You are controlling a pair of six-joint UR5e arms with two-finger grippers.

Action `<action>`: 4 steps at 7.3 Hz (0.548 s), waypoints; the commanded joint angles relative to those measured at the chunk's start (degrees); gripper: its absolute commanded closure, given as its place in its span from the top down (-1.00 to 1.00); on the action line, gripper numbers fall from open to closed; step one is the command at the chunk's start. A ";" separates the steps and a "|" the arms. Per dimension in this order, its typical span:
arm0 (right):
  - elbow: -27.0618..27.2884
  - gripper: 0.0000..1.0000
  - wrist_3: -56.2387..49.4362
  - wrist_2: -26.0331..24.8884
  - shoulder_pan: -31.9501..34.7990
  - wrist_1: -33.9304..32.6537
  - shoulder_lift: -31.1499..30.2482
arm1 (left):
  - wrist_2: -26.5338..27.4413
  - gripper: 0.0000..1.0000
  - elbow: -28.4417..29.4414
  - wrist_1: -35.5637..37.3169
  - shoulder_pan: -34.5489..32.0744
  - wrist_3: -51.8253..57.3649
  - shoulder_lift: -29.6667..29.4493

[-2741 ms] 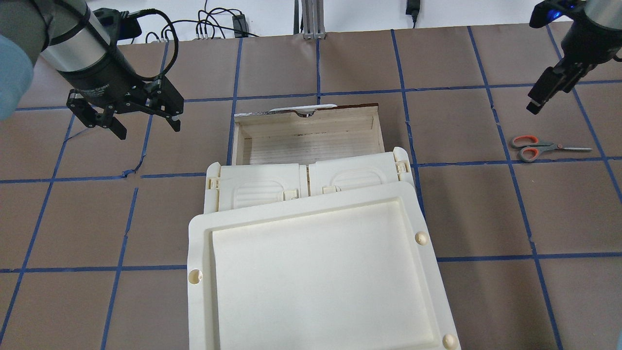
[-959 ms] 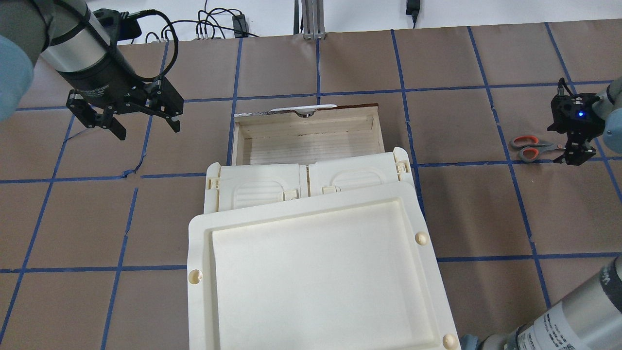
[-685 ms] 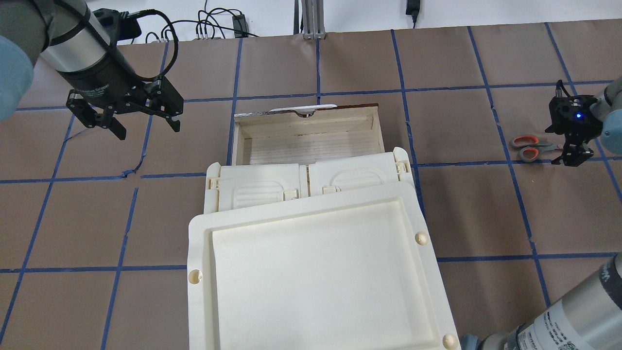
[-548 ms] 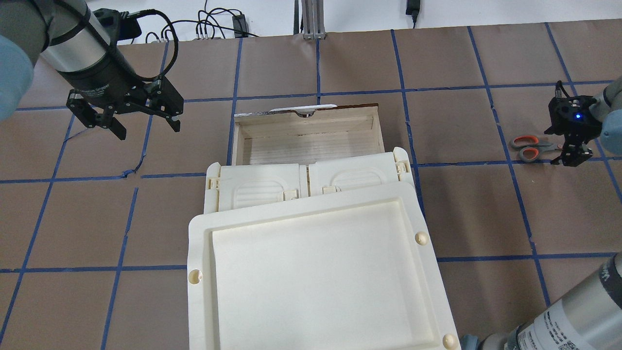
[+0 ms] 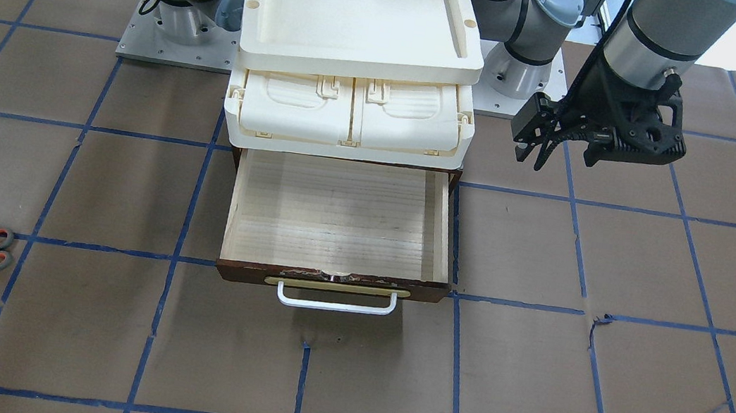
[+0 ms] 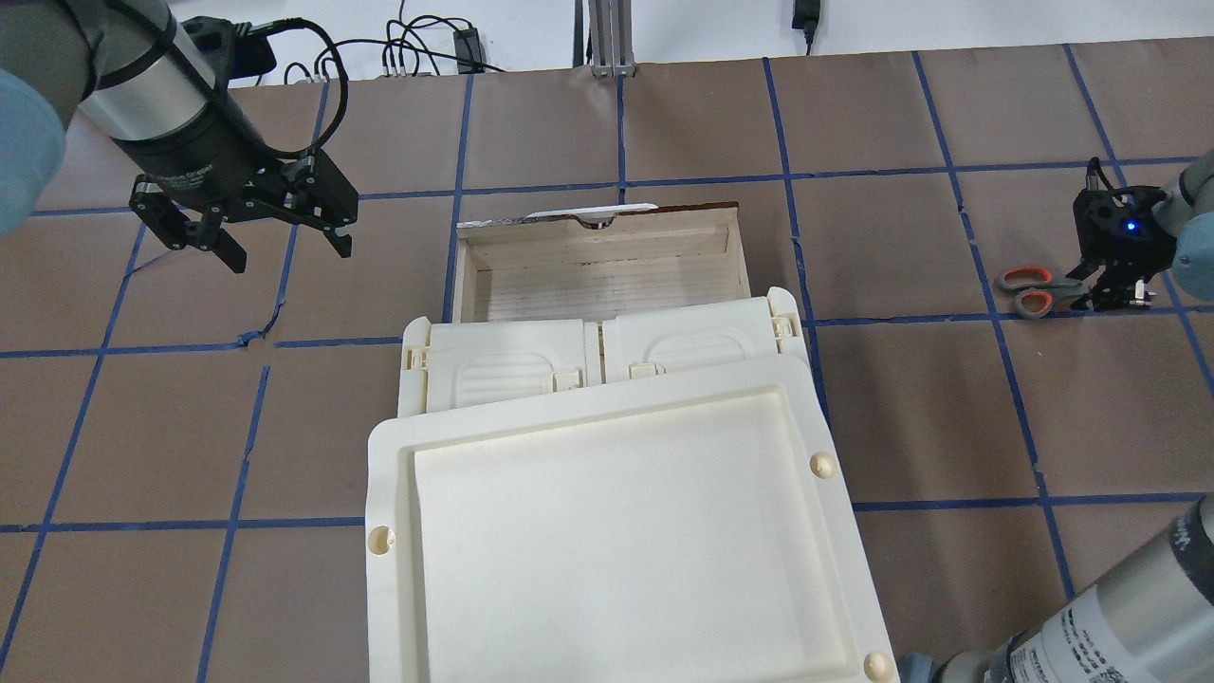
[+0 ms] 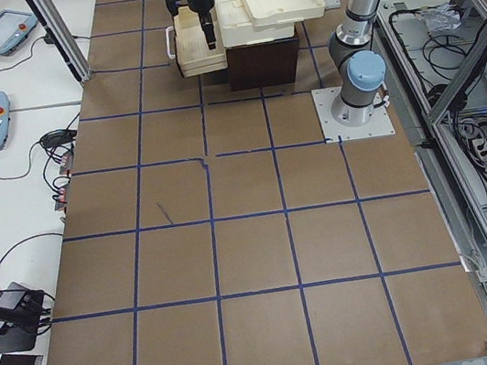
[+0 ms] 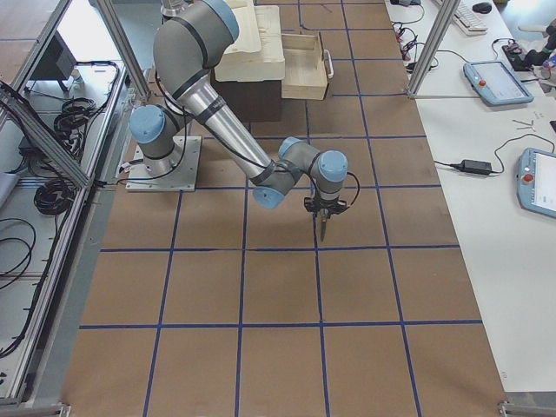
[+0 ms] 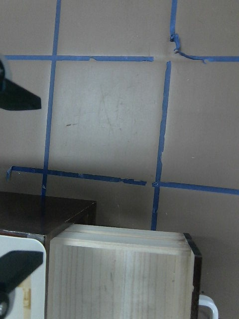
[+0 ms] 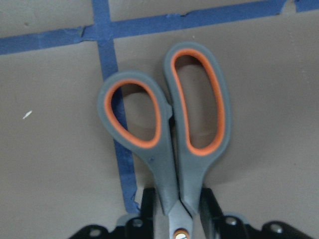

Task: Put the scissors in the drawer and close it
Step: 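Lower the right gripper over the scissors and close on the handles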

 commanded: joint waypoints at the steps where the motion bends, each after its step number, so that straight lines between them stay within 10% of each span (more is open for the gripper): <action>1: -0.79 -0.94 1.90 -0.17 0.46 0.11 -0.52 | -0.07 1.00 0.00 0.02 0.33 0.00 -0.03; 4: -6.06 -1.00 9.69 0.70 7.20 8.59 -7.95 | -0.07 1.00 0.00 0.02 0.07 0.09 0.06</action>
